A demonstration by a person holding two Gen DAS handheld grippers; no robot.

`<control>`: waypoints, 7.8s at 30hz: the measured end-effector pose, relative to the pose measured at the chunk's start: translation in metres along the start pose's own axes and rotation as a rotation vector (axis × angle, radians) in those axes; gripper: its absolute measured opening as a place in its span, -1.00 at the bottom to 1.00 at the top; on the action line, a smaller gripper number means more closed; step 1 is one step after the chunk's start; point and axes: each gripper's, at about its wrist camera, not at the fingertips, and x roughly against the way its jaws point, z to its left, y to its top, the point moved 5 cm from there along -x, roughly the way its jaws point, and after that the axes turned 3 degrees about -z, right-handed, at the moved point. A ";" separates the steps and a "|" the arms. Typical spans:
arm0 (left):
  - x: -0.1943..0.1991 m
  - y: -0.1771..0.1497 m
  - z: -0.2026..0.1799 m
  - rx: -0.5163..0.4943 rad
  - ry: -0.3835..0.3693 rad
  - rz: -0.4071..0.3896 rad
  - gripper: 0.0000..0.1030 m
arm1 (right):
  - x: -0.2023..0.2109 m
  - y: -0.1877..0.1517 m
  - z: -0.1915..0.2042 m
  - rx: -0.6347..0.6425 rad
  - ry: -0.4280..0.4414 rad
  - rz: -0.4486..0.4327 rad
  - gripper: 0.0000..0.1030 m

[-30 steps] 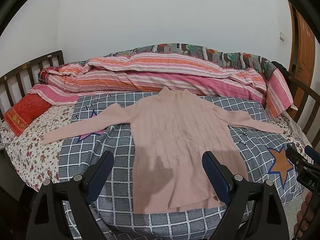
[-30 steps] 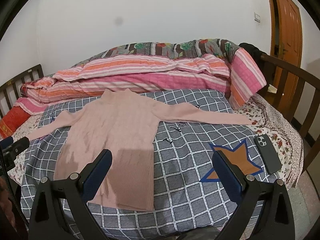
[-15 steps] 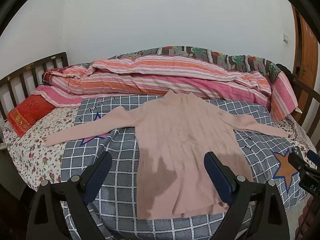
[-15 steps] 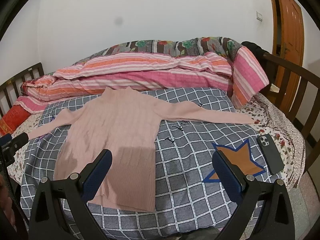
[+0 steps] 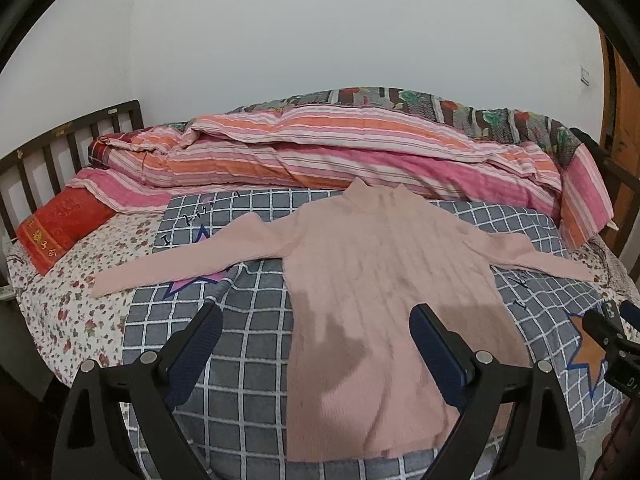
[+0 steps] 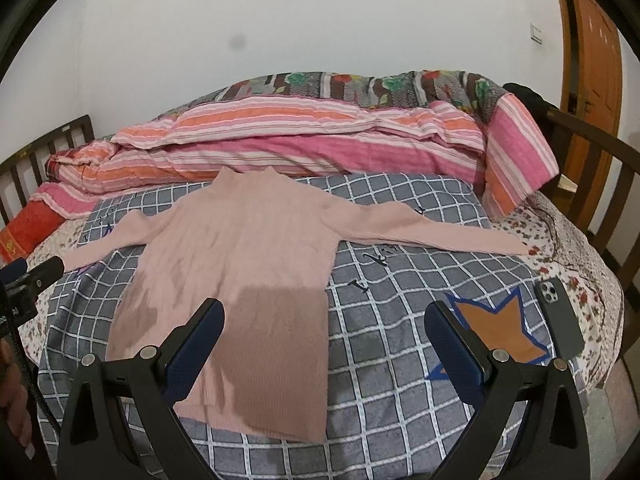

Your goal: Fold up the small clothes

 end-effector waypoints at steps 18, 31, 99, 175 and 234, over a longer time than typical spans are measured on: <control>-0.130 -0.004 0.125 0.374 -0.052 0.122 0.77 | -0.111 0.025 0.036 0.005 0.074 0.048 0.89; -0.211 -0.046 0.266 0.686 0.104 0.263 0.48 | -0.192 0.039 0.067 0.041 0.144 0.108 0.79; -0.264 0.051 -0.190 -0.102 -0.342 0.175 -0.18 | -0.209 0.045 -0.101 -0.283 0.050 0.000 0.77; -0.305 -0.003 0.043 0.291 -0.282 0.264 -0.53 | -0.320 0.035 -0.017 -0.110 0.227 0.317 -0.51; -0.302 0.004 0.030 0.190 -0.244 0.215 0.23 | -0.277 0.015 -0.312 -0.535 -0.142 0.190 0.23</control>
